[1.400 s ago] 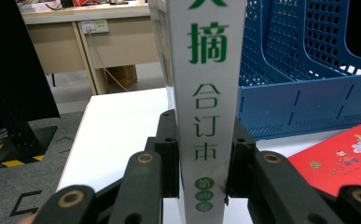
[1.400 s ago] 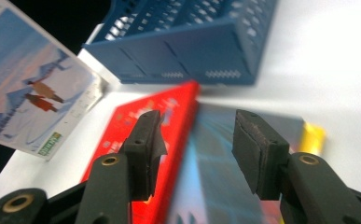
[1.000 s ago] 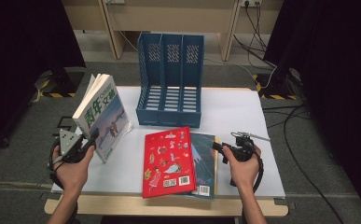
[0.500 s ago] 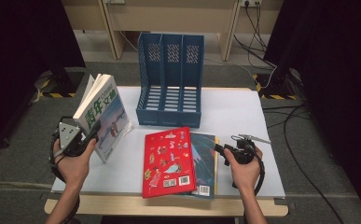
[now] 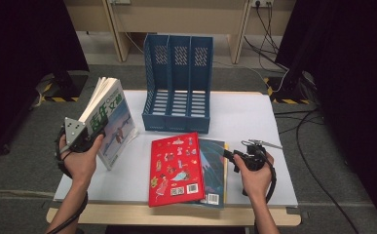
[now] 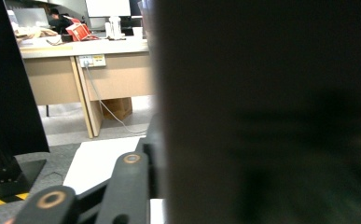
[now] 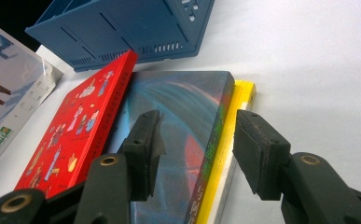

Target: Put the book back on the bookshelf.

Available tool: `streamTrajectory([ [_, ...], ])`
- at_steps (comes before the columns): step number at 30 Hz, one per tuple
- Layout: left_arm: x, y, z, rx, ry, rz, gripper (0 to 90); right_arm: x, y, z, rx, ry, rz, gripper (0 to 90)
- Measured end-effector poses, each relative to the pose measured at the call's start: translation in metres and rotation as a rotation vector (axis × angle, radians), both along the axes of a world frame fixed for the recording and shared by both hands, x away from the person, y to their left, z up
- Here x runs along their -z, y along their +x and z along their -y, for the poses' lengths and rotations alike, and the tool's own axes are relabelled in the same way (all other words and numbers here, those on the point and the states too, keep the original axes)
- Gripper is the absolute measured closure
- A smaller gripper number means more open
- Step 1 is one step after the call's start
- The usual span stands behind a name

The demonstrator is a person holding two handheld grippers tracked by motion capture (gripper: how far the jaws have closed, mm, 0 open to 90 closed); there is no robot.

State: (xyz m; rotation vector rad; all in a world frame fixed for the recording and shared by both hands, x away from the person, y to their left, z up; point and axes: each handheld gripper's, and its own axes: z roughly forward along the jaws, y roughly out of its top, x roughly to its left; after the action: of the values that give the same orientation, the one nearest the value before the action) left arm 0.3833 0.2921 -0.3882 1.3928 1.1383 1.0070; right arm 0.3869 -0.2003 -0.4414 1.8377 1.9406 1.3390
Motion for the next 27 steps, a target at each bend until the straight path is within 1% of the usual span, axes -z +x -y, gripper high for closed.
streamTrajectory([
  [2,0.0,0.0,0.0,0.001,-0.002,-0.003,69.5,0.0,0.0,0.0,-0.001,0.003,-0.002,52.0],
  [3,0.0,0.0,-0.001,0.003,-0.004,-0.004,70.6,0.0,0.001,0.0,-0.007,-0.002,0.006,52.1],
  [5,-0.001,0.0,-0.002,0.006,-0.011,-0.009,72.6,0.001,0.002,0.0,-0.01,0.0,0.001,52.6],
  [8,-0.001,0.001,-0.003,0.011,-0.023,-0.014,73.2,0.001,0.002,-0.001,-0.016,-0.001,0.002,53.1],
  [13,-0.002,0.0,-0.001,0.024,-0.025,-0.015,73.5,0.001,0.002,0.0,-0.014,-0.001,-0.001,53.6],
  [16,-0.002,0.001,-0.001,0.032,-0.034,-0.021,73.6,0.001,0.003,0.0,-0.013,-0.002,-0.001,53.6],
  [19,-0.004,0.002,0.001,0.038,-0.024,-0.025,73.6,0.001,0.002,0.0,-0.011,0.002,-0.005,53.6],
  [20,-0.005,0.003,0.002,0.038,-0.022,-0.027,73.7,0.002,0.002,0.001,-0.012,-0.004,0.001,53.6],
  [22,-0.006,0.004,0.003,0.04,-0.016,-0.03,73.7,0.002,0.002,0.001,-0.007,0.002,-0.007,53.6],
  [23,-0.007,0.004,0.004,0.04,-0.016,-0.03,73.7,0.002,0.002,0.002,-0.009,-0.002,0.0,53.6],
  [27,-0.012,0.004,0.005,0.039,-0.01,-0.032,73.7,0.002,0.002,0.003,-0.006,0.001,0.0,53.6],
])
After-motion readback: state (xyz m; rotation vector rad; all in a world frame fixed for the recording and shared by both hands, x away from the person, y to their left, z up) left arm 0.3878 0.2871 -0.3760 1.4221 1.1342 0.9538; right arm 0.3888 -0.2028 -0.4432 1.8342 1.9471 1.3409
